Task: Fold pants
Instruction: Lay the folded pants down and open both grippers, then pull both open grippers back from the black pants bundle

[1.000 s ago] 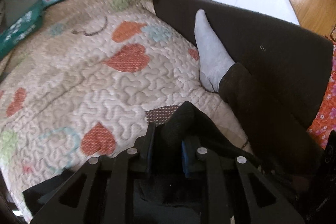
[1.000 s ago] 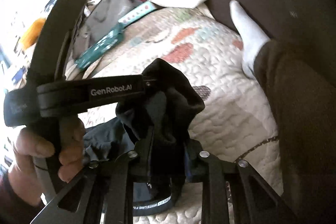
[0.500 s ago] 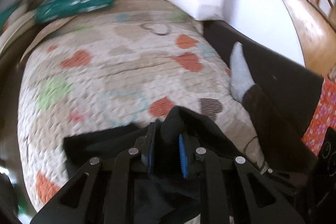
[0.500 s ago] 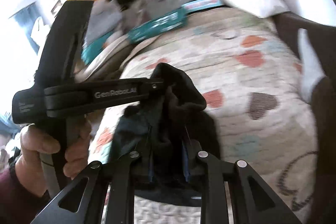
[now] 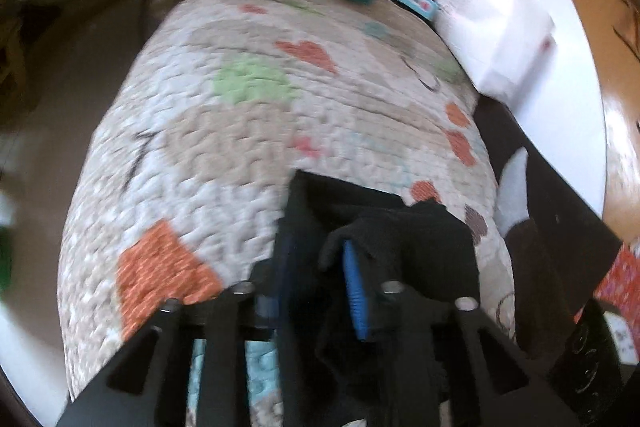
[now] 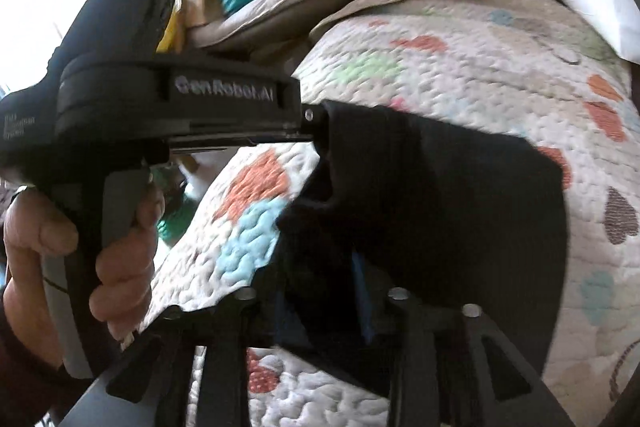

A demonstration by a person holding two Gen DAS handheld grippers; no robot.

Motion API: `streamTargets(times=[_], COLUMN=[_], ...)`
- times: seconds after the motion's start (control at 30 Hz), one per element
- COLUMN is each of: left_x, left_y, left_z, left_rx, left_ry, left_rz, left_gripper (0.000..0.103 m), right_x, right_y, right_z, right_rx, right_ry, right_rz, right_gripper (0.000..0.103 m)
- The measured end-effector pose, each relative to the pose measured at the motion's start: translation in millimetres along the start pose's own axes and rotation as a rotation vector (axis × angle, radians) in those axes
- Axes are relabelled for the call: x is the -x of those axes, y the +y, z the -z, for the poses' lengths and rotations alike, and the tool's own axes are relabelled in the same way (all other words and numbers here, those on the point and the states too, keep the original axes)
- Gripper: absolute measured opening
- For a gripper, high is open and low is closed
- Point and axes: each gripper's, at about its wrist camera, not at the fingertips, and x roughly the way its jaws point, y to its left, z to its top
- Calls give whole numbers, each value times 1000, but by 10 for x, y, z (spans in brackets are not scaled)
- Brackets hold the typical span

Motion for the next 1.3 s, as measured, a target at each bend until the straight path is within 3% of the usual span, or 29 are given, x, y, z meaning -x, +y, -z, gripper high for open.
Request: streamTargets(times=[0.03, 0.13, 0.23, 0.37, 0.6, 0.67, 0.73, 0.8, 1.03, 1.2, 1.3], left_x=[45, 160, 268, 389, 462, 391, 292, 114, 2, 5, 54], left_y=[72, 277, 507, 676, 438, 248, 143, 105, 288, 399, 315], left_z=[35, 102, 142, 202, 527, 674, 776, 883, 911, 875, 832], left_rx=[22, 90, 165, 226, 254, 224, 214, 220, 290, 313, 255], left_ry=[-16, -57, -81, -97, -89, -71, -38, 24, 33, 36, 27], left_rz=[-9, -33, -36, -113, -19, -9, -2, -4, 13, 39, 7], left_gripper=[36, 42, 45, 45, 45, 45, 45, 38, 38, 39, 39], right_x=[-26, -13, 57, 309, 576, 494, 303, 129, -698, -830, -568], right_y=[40, 204, 307, 159, -245, -236, -197, -172, -251, -301, -369], right_z=[31, 117, 189, 151, -255, -404, -574, -683, -943, -1021, -1063], right_rx=[8, 60, 111, 90, -19, -5, 3, -6, -99, -144, -139], right_ry=[12, 24, 36, 33, -56, -45, 19, 83, 273, 296, 208], right_rz=[-24, -46, -43, -69, 62, 55, 6, -22, -45, -50, -69], right_gripper=[55, 66, 67, 67, 67, 63, 46, 42, 42, 42, 43])
